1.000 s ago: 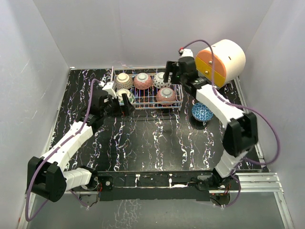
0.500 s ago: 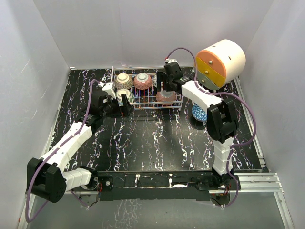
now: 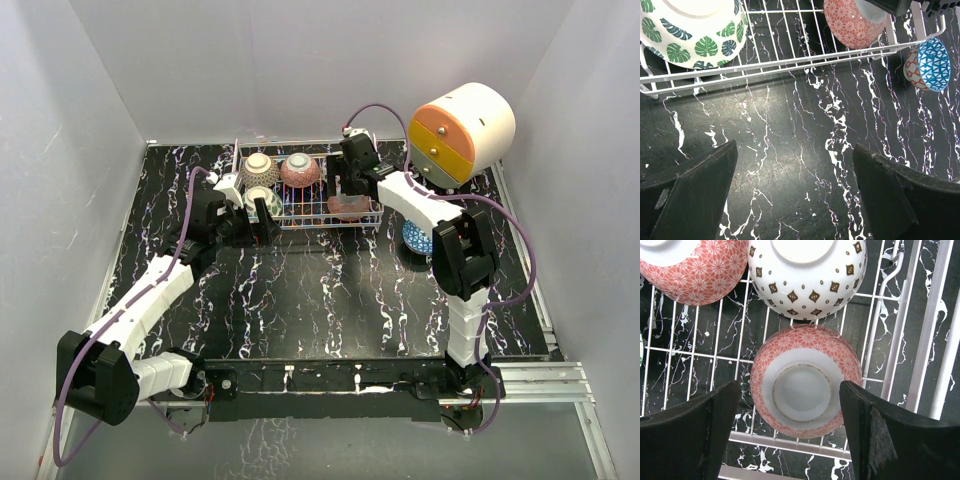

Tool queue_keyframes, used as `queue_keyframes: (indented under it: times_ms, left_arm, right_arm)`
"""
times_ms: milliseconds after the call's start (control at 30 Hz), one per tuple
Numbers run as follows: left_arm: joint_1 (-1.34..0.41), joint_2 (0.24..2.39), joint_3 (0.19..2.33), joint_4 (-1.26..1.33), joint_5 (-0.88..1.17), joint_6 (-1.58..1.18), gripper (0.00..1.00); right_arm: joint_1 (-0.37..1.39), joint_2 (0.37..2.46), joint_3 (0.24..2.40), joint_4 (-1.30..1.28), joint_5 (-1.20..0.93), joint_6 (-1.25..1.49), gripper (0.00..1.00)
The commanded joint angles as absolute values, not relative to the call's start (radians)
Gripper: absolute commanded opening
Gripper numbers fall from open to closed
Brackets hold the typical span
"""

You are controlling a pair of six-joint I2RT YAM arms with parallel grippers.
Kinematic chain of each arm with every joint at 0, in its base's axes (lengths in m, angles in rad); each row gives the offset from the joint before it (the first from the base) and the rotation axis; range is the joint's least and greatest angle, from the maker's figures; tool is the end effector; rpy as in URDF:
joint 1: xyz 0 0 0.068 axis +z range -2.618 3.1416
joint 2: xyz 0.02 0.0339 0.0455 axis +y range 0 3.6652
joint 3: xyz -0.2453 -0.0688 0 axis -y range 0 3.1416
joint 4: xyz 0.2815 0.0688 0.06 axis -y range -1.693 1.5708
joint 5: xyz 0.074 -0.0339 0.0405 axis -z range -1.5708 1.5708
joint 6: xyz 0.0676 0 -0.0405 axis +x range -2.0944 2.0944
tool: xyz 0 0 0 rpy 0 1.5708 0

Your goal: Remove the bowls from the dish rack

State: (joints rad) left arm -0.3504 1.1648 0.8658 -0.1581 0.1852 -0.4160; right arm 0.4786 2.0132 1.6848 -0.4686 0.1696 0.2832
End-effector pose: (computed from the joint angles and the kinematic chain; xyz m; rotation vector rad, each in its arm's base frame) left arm 0.3112 -0.1270 0.2513 0.0520 2.0847 -0.6639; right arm 0.4572 0.2243 0.2006 -0.1488 2.3551 0.1711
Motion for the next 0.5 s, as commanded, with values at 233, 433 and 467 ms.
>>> queue_keyframes:
  times_ms: [233, 433, 467]
  left_arm:
    - [-0.346, 1.146, 0.864, -0.163, 0.21, -0.412, 0.97]
    - [-0.346, 1.143, 0.863, -0.166, 0.202, -0.411, 0.97]
    - [-0.346, 1.144, 0.863, -0.166, 0.204, -0.412, 0.97]
  right_arm:
    - [0.491, 2.038, 1.709, -0.436, 0.18, 0.286, 0.82]
    - [0.506, 2.048, 1.721, -0.425, 0.185, 0.278, 0.74]
    - [0.508, 2.053, 1.731, -0.43, 0.186, 0.275, 0.71]
